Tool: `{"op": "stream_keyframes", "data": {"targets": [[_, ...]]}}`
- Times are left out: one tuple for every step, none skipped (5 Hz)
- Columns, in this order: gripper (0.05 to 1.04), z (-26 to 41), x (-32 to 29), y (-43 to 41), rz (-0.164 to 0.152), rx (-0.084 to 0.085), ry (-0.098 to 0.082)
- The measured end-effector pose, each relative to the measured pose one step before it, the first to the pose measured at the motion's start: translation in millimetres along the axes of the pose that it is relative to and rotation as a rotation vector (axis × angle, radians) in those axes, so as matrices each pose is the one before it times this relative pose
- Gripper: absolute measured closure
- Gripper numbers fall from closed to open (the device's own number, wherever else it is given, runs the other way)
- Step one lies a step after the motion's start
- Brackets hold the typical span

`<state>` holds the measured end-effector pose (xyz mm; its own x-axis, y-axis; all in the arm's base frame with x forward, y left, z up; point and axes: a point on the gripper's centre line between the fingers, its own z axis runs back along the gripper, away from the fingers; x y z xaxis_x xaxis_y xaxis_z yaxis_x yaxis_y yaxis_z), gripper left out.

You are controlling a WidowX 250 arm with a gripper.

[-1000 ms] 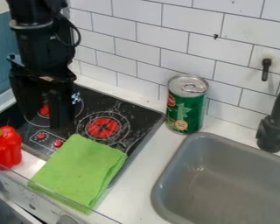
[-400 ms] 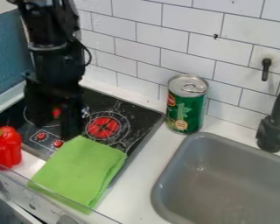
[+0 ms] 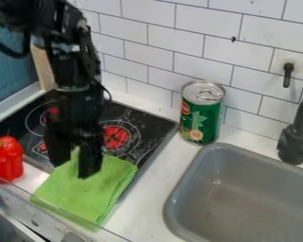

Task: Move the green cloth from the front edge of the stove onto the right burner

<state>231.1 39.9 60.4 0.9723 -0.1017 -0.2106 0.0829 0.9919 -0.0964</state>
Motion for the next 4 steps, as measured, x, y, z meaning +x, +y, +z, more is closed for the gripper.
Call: {"op": "stream_keyframes", "data": {"targets": [[0.083,-20.71,6.92,-0.84,0.0033,0.0119,0.0648],[0.083,-5.04,6.60,-1.35,0.0100,0.0275,0.0163],[0.083,-0.99,4.86,-2.38,0.0257,0.0356,-0.0157],[0.083,7.93,15.28,-0.90,0.0273,-0.0153,-0.0550]]}}
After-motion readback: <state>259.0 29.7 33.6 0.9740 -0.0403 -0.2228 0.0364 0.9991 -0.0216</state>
